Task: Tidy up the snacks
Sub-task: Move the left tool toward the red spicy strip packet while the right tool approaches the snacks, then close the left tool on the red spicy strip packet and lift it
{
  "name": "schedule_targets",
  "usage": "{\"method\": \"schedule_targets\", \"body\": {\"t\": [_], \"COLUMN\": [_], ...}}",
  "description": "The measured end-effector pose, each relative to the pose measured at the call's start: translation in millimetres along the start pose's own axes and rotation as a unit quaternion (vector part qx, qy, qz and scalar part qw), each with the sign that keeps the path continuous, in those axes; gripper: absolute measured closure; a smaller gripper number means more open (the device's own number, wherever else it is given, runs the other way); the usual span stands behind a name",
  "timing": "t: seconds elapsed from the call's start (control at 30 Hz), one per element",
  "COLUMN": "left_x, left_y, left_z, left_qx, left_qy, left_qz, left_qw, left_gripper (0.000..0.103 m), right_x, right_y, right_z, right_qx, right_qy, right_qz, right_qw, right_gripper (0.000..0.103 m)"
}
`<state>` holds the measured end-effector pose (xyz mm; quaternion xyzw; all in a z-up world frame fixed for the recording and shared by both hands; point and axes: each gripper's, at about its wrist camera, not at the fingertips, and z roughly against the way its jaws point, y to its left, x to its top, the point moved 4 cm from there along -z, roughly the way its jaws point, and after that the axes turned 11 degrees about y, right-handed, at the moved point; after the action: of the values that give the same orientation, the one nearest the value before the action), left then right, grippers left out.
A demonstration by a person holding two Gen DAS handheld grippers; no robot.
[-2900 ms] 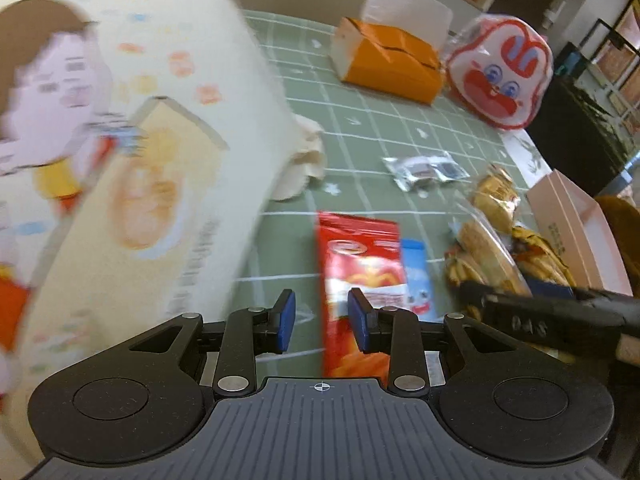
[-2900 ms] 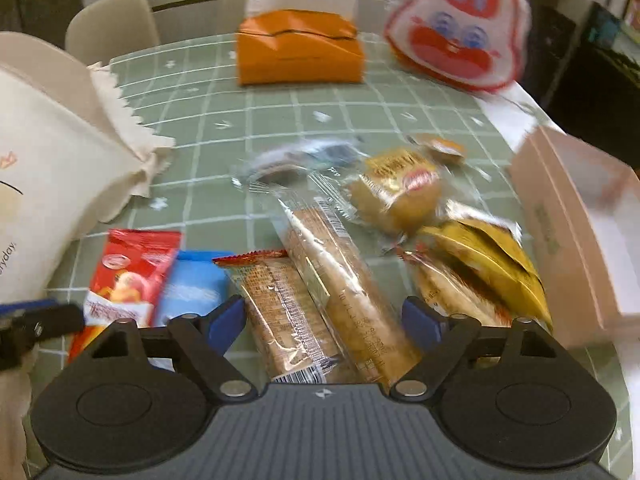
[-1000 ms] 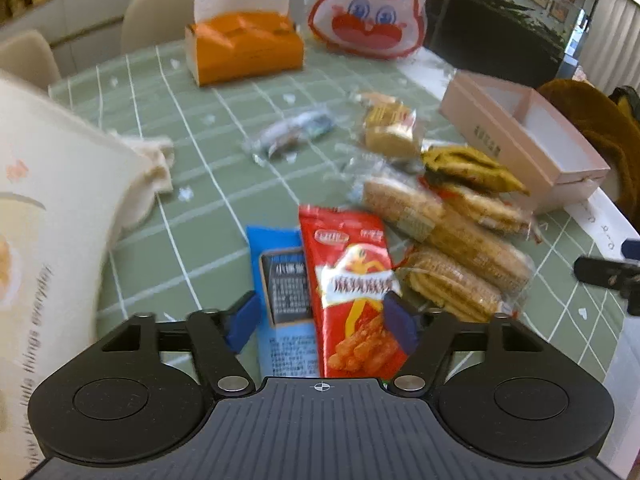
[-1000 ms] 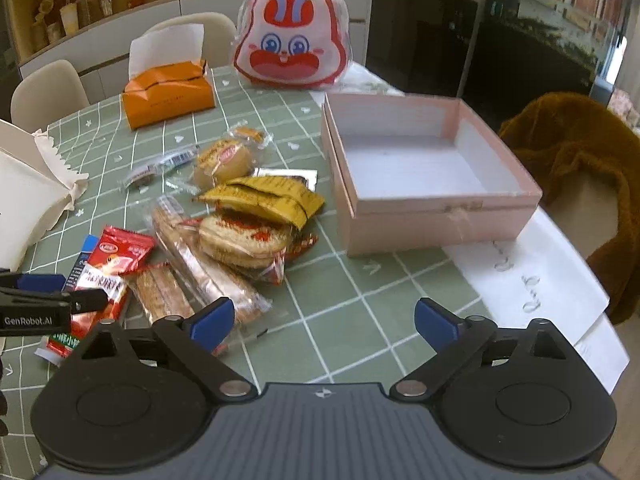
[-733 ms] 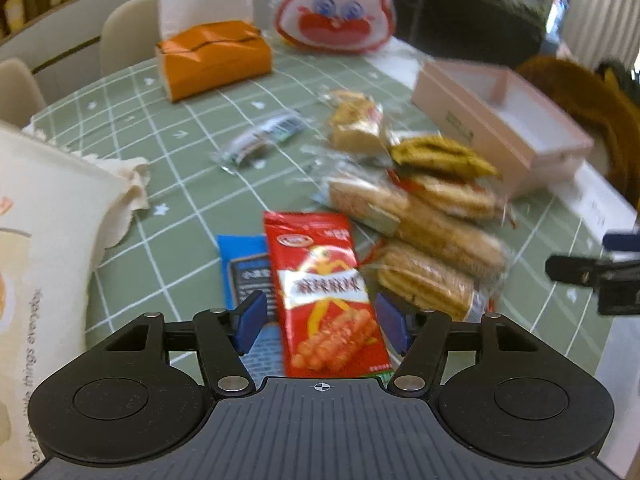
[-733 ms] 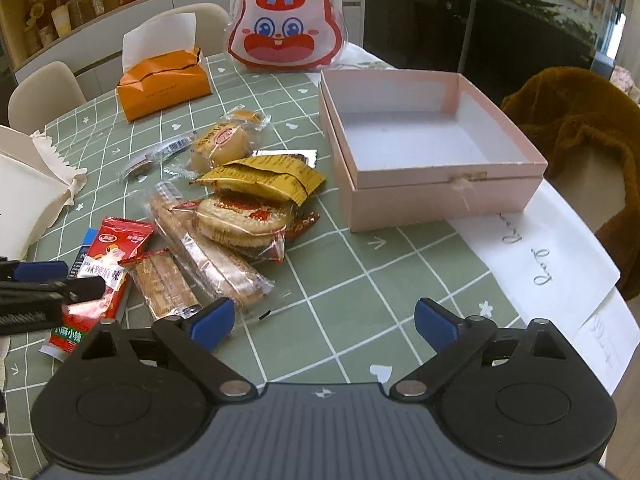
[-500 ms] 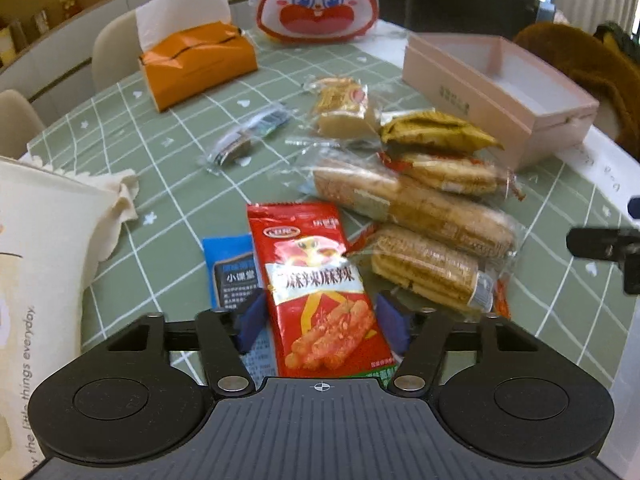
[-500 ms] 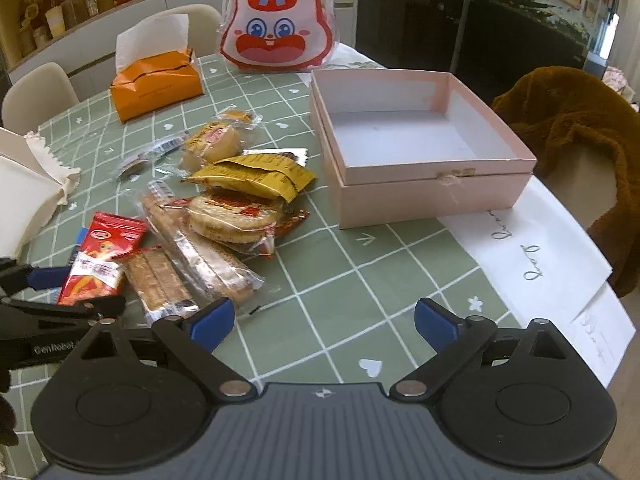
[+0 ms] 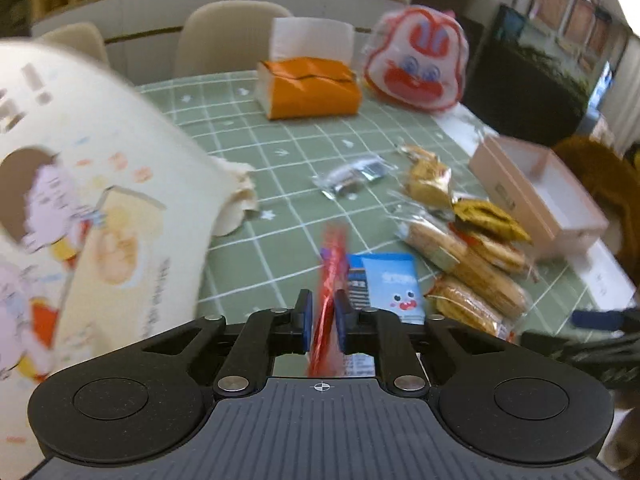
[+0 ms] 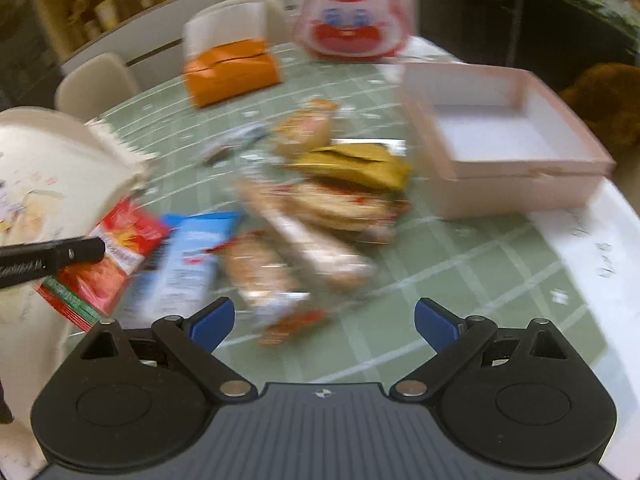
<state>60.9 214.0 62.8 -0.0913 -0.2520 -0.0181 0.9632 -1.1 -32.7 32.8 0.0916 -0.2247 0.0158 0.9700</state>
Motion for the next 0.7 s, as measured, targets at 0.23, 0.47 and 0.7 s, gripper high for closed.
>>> {"method": "schedule_targets", "body": {"t": [0.23, 0.47, 0.7], "left_x": [-24, -34, -26], "left_y": [30, 43, 41], "left_z": [-7, -19, -22], "left_qx": [0.000, 0.012, 0.022], "left_qy": [0.029, 0.041, 0.044], "left_qz": [0.018, 0.034, 0.027], "left_qw": [0.9994, 0.9985, 0.9984], "left_gripper": [0.086, 0.083, 0.081], "right_x": [7, 11, 22], "right_y": [82, 101, 114], "right_z": [-33, -62, -92], "right_qx": [0.035, 0.002, 0.002], "right_qy": [0.026, 0.044, 0.064], "right_qz": [0.046, 0.068, 0.055], "right_qw": [0.998, 0.997, 0.996], "right_gripper": [0.006, 0.006, 0.001]}}
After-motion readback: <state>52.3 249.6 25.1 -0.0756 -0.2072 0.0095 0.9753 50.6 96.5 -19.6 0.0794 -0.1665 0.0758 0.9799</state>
